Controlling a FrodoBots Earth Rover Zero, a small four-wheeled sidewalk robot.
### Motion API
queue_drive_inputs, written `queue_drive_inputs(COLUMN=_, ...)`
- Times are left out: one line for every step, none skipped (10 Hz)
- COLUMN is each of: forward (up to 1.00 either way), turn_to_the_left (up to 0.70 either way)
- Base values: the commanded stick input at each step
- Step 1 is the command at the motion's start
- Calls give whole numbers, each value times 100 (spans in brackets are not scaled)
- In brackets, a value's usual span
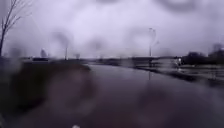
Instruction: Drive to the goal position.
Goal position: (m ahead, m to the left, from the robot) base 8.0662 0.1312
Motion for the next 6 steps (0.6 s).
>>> queue_drive_inputs(forward=70, turn_to_the_left=0)
queue_drive_inputs(forward=70, turn_to_the_left=0)
queue_drive_inputs(forward=70, turn_to_the_left=0)
queue_drive_inputs(forward=70, turn_to_the_left=0)
queue_drive_inputs(forward=70, turn_to_the_left=0)
queue_drive_inputs(forward=70, turn_to_the_left=0)
